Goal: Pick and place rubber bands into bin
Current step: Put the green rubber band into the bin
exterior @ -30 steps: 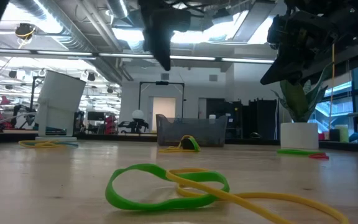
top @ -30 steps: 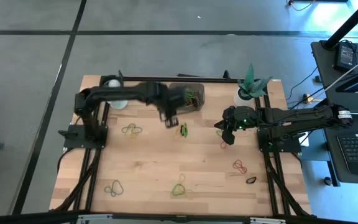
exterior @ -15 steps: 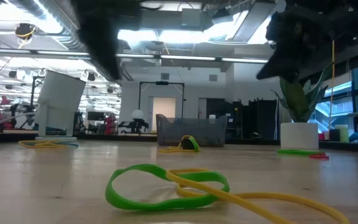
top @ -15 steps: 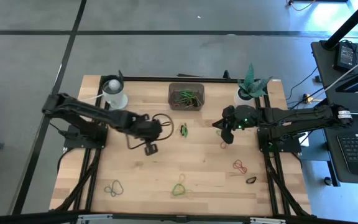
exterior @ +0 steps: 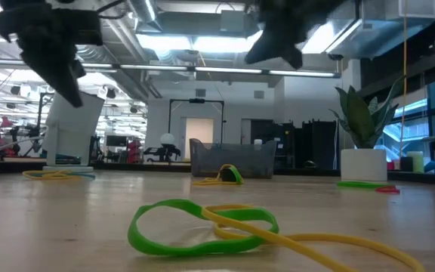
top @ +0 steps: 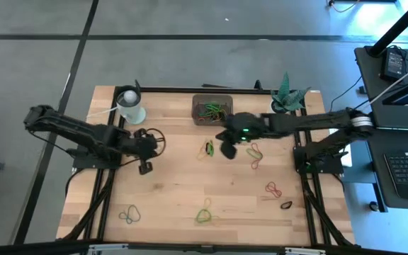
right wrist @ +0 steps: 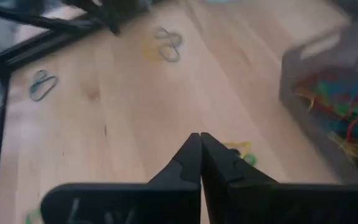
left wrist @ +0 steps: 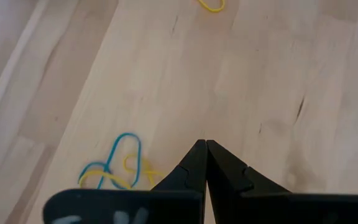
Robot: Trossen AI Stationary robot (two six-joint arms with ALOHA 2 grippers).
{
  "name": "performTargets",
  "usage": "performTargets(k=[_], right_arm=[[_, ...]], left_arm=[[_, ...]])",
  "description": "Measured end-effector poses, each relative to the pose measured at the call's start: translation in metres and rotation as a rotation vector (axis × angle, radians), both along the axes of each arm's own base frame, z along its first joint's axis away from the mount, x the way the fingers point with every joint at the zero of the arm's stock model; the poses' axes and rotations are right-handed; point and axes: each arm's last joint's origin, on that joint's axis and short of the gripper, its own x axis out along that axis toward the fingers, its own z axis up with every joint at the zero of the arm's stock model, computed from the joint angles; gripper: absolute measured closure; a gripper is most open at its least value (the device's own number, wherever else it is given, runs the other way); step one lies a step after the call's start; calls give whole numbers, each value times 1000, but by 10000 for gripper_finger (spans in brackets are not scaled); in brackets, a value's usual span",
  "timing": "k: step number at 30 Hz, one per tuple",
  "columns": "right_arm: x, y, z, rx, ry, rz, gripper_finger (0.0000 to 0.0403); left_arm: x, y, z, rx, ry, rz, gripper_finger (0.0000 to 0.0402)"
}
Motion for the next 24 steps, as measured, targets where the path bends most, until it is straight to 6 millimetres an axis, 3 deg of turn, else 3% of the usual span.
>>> performTargets(k=[5,13,19,24], right_arm=[[47,-2,-8,166,212,-158,401],[99,-3,-52,268,436,-317,380],[108,-3,-88,334,521,-425,343],[109,-3,-107,353,577,-485,311]], left_arm=[[-24,5,-2,-2,-68,-17,398],[-42,9,3,30,-162,-76,398],[-47,10,7,33,-197,-88,398],[-48,10,7,26,-199,-106,398]])
